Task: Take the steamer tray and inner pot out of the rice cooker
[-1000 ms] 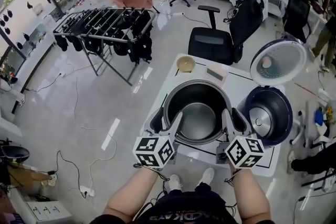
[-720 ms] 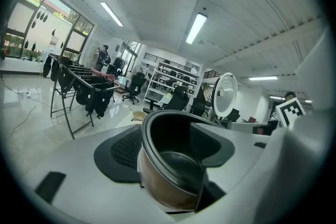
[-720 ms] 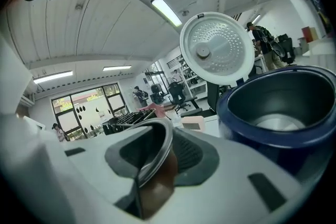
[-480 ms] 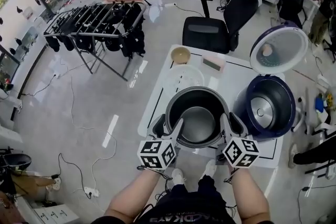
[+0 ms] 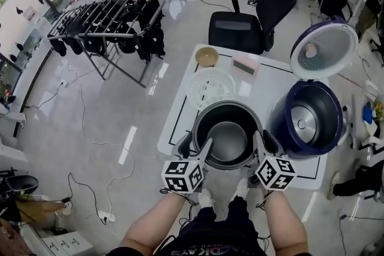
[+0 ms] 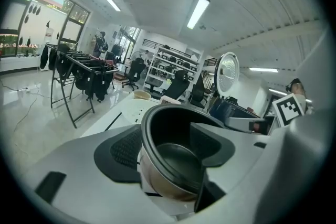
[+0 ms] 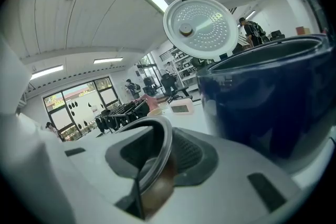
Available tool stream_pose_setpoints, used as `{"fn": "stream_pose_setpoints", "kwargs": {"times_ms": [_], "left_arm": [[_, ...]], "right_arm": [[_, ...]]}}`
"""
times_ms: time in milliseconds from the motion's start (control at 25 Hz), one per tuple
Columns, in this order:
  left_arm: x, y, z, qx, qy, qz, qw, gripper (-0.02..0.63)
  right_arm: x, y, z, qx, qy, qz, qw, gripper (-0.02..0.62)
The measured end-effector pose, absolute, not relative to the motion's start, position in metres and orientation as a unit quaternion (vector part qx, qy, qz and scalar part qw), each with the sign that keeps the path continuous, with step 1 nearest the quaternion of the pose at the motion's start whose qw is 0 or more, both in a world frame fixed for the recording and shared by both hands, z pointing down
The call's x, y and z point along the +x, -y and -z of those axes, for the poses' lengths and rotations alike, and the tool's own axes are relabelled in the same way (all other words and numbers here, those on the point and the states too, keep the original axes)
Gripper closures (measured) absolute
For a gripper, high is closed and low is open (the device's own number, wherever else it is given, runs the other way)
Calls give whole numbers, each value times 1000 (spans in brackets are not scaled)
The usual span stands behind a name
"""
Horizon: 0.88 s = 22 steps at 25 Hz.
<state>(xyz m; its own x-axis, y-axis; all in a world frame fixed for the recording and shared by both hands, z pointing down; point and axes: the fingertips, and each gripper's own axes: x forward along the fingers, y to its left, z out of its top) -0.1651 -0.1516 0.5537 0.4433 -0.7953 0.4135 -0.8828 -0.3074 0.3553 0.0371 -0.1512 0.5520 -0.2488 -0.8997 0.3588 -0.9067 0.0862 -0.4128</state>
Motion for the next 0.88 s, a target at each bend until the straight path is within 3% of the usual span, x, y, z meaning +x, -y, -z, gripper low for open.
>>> {"fn": "stream_pose_setpoints", "kwargs": {"times_ms": [480,880], "left_arm": [[-164,152,-560,812,521,-86,248,324],[-167,151,-519,835,515,-72,179,370]], "right_arm": [[40,155,-566,612,743,-273,14,482],[27,147,-510,599,788,-141,33,500]]}}
